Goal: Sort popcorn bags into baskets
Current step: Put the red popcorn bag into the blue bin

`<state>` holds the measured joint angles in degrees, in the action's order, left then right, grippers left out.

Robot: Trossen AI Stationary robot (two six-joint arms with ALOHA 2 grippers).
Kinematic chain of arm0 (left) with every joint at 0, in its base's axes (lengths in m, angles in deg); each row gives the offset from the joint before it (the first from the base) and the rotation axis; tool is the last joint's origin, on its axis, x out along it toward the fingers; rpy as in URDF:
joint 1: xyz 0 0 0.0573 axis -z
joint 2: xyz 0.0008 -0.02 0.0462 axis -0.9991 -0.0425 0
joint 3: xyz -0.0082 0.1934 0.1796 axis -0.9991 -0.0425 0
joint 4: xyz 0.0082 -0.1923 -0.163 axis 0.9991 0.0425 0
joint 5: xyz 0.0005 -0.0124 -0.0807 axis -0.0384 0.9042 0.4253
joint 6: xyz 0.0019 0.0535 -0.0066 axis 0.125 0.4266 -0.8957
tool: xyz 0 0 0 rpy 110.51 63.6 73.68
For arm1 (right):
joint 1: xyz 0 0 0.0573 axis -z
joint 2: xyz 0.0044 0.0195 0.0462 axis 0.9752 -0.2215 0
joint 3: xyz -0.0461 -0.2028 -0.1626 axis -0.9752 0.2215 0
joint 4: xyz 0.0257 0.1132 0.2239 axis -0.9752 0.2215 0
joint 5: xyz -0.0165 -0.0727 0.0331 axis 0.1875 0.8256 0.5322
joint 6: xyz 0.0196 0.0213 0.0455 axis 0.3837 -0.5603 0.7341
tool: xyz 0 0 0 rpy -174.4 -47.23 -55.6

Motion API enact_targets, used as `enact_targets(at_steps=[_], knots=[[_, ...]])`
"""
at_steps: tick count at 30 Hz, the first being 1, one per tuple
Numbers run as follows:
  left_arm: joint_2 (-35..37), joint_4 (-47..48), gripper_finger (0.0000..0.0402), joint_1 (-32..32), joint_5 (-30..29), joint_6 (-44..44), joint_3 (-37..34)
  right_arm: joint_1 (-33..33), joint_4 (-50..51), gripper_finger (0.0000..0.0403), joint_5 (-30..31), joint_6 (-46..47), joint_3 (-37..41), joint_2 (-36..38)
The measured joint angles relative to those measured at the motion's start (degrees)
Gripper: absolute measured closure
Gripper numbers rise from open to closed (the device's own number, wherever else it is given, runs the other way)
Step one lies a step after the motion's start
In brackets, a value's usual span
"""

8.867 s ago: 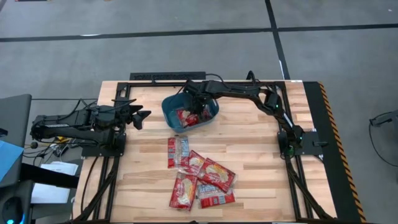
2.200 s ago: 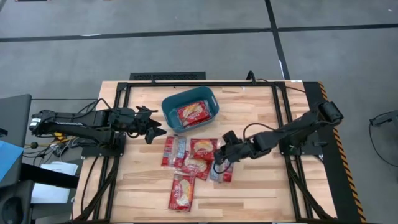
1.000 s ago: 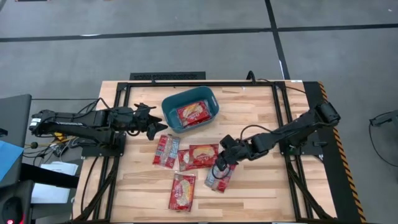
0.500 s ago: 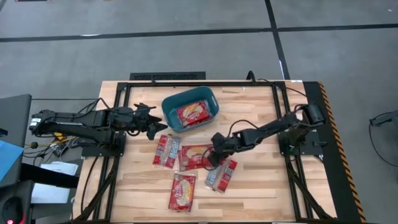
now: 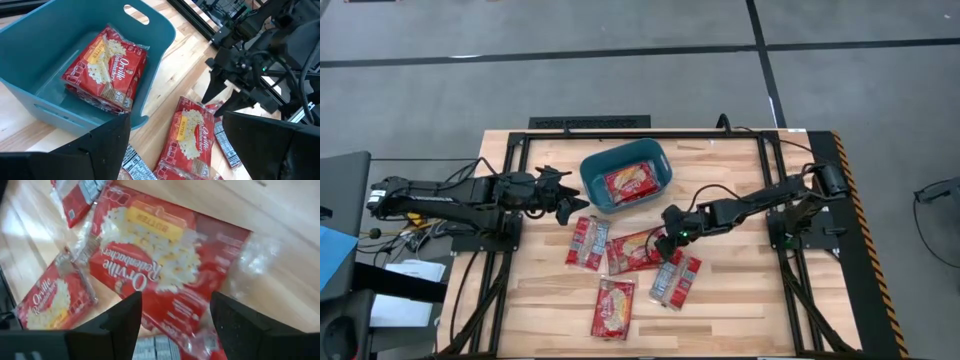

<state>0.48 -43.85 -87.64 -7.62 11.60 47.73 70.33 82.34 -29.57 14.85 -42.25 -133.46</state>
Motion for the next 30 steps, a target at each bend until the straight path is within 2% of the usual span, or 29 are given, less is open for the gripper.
enact_targets(at_steps=[2, 9, 20, 27, 30], knots=[[0.0, 0.2, 0.0098, 0.0, 0.0, 0.0, 0.0, 0.0, -0.1, 0.0145, 0.1, 0.4, 0.0, 0.9], [0.0, 0.4, 0.0098, 0.0, 0.0, 0.8, 0.0, 0.2, 8.9, 0.0145, 2.9, 0.7, 0.1, 2.0], [0.0, 0.3, 0.0098, 0.0, 0.1, 0.8, 0.0, 1.0, 3.9, 0.0145, 2.1, -0.3, 0.0, -3.2], [0.0, 1.1, 0.0098, 0.0, 0.2, 0.8, 0.0, 1.8, -3.8, 0.0147, -3.2, -0.9, 0.0, -7.2], [0.0, 1.2, 0.0098, 0.0, 0.1, 0.8, 0.0, 1.8, -6.6, 0.0165, -3.6, -1.3, 0.0, -7.1]])
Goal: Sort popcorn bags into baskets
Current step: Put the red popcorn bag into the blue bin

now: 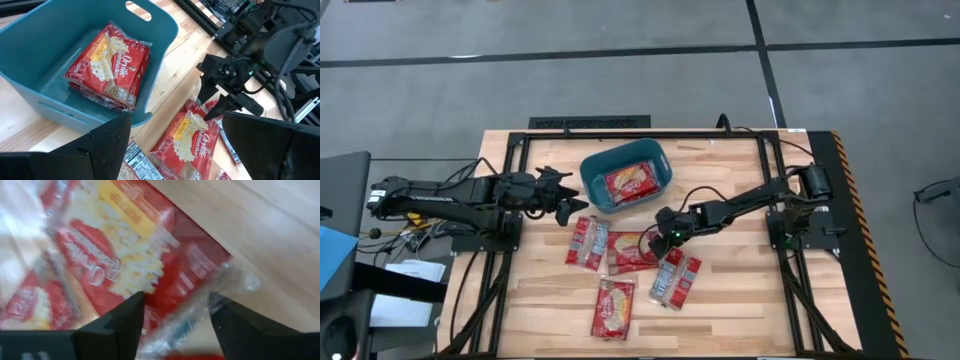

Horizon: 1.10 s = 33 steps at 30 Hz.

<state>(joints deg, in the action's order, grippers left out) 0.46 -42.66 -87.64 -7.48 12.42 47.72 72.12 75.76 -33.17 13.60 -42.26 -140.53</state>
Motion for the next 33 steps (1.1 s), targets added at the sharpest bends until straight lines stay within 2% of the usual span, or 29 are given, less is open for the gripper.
enact_targets(at_steps=[3, 9, 10, 15, 23, 33], knots=[[0.0, 0.0, 0.0098, 0.0, -0.1, 0.0, 0.0, 0.4, 0.6, 0.0214, 0.1, -0.1, 0.0, 0.0], [0.0, 0.1, 0.0098, 0.0, -1.0, 0.0, 0.0, 0.8, 0.4, 0.0375, -0.1, -2.3, 0.0, 0.0], [0.0, 0.1, 0.0098, 0.0, -1.1, 0.0, 0.0, 0.8, 0.3, 0.0387, -0.1, -2.5, 0.0, 0.0], [0.0, 0.1, 0.0098, 0.0, -1.2, 0.0, 0.0, 1.1, -0.1, 0.0393, -0.4, -2.3, 0.0, 1.7], [0.0, 0.1, 0.0098, 0.0, -1.2, 0.2, 0.0, 2.7, 1.3, 0.0398, -0.6, -2.8, 0.0, 10.3], [0.0, 0.1, 0.0098, 0.0, -1.5, 1.4, 0.0, 7.2, 1.7, 0.0400, -4.4, -4.9, 0.0, 21.5]])
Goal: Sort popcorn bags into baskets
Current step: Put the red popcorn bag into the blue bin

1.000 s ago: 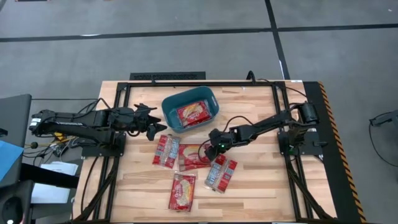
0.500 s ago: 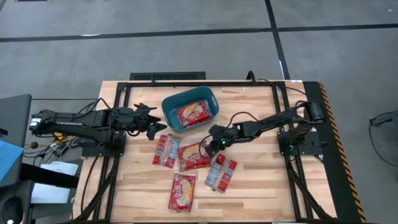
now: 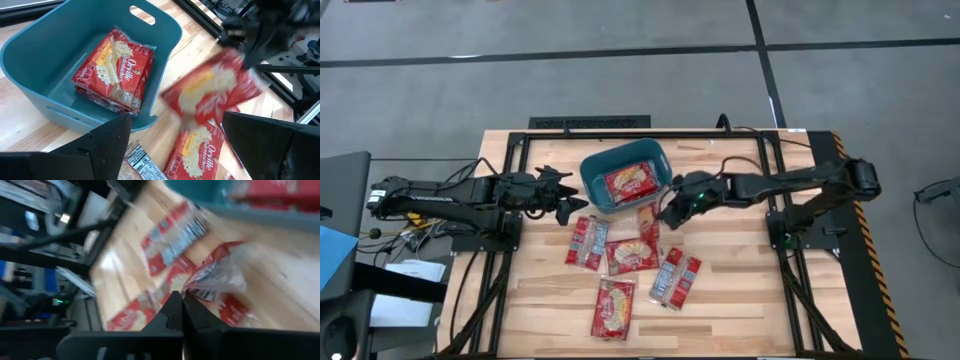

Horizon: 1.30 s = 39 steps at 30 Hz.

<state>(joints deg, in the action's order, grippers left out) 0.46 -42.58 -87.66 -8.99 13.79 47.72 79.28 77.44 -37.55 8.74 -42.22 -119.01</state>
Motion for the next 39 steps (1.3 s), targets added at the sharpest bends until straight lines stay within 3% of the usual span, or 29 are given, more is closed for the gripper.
enact_targets(at_steps=[8, 15, 25, 33, 39], knots=[[0.0, 0.0, 0.0098, 0.0, 0.0, 1.3, 0.0, 5.4, -0.3, 0.0400, -1.3, -0.7, 0.0, 7.0], [0.0, 0.0, 0.0098, 0.0, 0.0, 1.8, 0.0, 10.1, -0.4, 0.0400, -6.8, -4.5, -6.7, 5.8], [0.0, 0.1, 0.0098, 0.0, 0.0, 2.6, 0.0, 15.2, 1.3, 0.0400, -14.7, -12.5, -19.3, -6.2], [0.0, 0.0, 0.0098, 0.0, -2.6, 1.5, 0.0, 18.4, -0.4, 0.0400, -25.5, -15.7, -25.5, -17.9], [0.0, 0.0, 0.0098, 0.0, -5.1, 0.5, 0.0, 20.9, 0.0, 0.0400, -32.6, -17.3, -29.4, -22.3]])
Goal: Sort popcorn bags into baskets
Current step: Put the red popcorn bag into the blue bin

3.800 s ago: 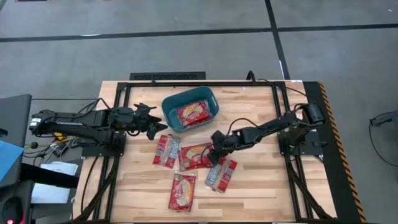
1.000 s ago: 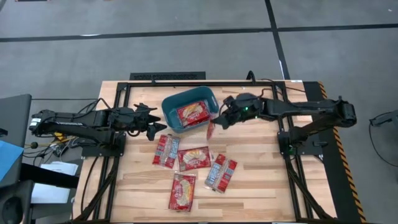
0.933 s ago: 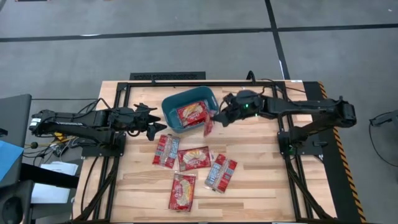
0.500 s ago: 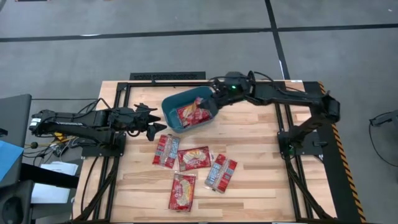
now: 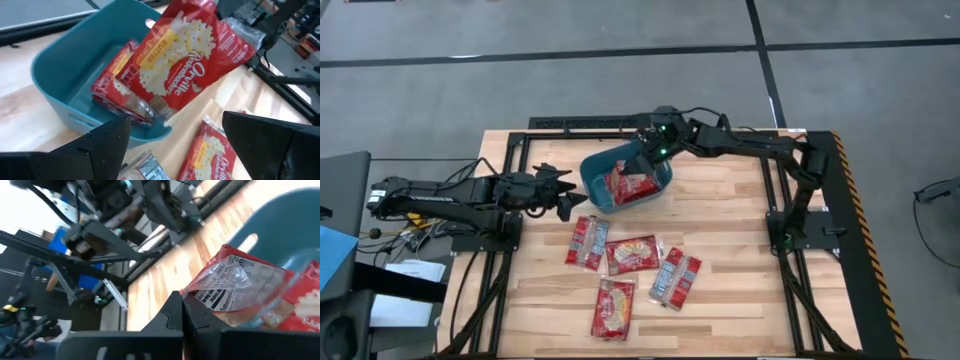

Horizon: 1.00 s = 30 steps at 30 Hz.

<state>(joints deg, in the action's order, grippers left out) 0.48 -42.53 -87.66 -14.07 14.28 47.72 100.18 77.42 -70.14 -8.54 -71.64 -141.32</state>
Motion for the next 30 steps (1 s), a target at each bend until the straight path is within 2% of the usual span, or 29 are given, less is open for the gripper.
enact_targets(at_steps=[5, 10, 18, 23, 30], knots=[[0.0, 0.0, 0.0098, -0.9, -2.7, -0.4, 0.0, 3.3, 3.6, 0.0400, -1.8, -2.6, -0.4, -0.2], [0.0, 0.0, 0.0098, -2.8, -2.6, -1.4, 0.0, 6.6, 10.4, 0.0400, -1.8, -7.3, -0.3, -0.2], [0.0, 0.0, 0.0098, -5.3, -2.5, -2.0, 0.0, 8.3, 17.7, 0.0399, -1.9, -12.4, -0.3, -0.2], [0.0, 0.0, 0.0098, -6.3, -2.4, -2.0, 0.0, 8.7, 24.0, 0.0399, 1.8, -16.4, -0.3, -0.2], [0.0, -0.1, 0.0098, -7.6, -2.4, -3.1, 0.0, 9.8, 25.3, 0.0391, 5.1, -16.7, -0.3, -0.2]])
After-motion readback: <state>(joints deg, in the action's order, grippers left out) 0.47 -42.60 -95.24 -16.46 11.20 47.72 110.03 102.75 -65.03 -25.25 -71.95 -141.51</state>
